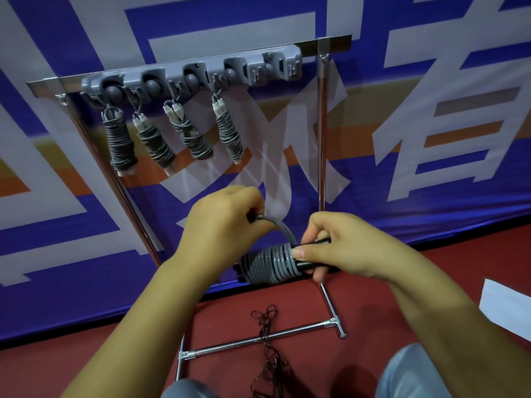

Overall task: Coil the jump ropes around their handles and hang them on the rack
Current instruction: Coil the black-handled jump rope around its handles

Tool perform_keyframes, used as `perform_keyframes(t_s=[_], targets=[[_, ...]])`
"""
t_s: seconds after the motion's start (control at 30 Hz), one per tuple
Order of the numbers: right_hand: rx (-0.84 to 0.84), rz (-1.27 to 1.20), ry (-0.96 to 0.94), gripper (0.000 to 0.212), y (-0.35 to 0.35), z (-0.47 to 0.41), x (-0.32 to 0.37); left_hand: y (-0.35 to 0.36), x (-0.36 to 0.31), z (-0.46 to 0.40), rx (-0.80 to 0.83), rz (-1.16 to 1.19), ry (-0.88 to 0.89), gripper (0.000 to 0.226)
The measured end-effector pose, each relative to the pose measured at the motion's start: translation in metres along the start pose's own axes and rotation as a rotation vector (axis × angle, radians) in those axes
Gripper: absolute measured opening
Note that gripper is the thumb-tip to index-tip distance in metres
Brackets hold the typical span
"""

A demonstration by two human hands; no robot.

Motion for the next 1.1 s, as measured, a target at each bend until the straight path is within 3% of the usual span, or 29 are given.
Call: perform_keyframes(t_s=[0.1, 0.2, 0.37, 0.47, 0.67, 0.83, 0.97, 1.1], targets=[[-0.114, 0.035, 0.015, 0.018, 0.001, -0.005, 0.001, -0.003, -0.007, 0.004, -0.021, -0.034, 0.008, 0.021], [-0.255, 0.031, -0.015, 0.013, 0.003, -0.006, 0.001, 0.000, -0.012, 0.010, 0.010, 0.021, -0.051, 0.028], [-0.501, -0.149, -0.111, 0.004, 0.008, -0.007, -0.007, 0.016, -0.020, 0.025, 0.139, 0.368, -0.350, 0.025], [-0.545, -0.322, -0.150, 0.007, 0.007, -0.007, -0.008, 0.028, -0.021, 0.032, 0.135, 0.500, -0.483, 0.022], [-0.584, -0.564, -0.224, 0.008, 0.009, -0.003, 0.004, 0.038, -0.030, 0.034, -0.008, 0.444, -0.463, 0.039], [-0.594, -0.557, -0.239, 0.008, 0.009, 0.000, 0.007, 0.036, -0.030, 0.031, -0.058, 0.400, -0.444, 0.044], [-0.612, -0.551, -0.301, 0.010, 0.014, 0.003, 0.015, 0.031, -0.025, 0.029, -0.129, 0.366, -0.466, 0.034], [-0.657, -0.560, -0.338, 0.009, 0.012, 0.004, 0.019, 0.026, -0.024, 0.026, -0.154, 0.338, -0.369, 0.032]])
Point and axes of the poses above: each hand's wrist, its own z-axis away from the middle knuckle, its own y-axis out of the palm, x = y × z, the point moved 3 cm from there along -z, towards the middle knuckle, and after that the axes turned 1 degree about -y, right-handed, at the moved point
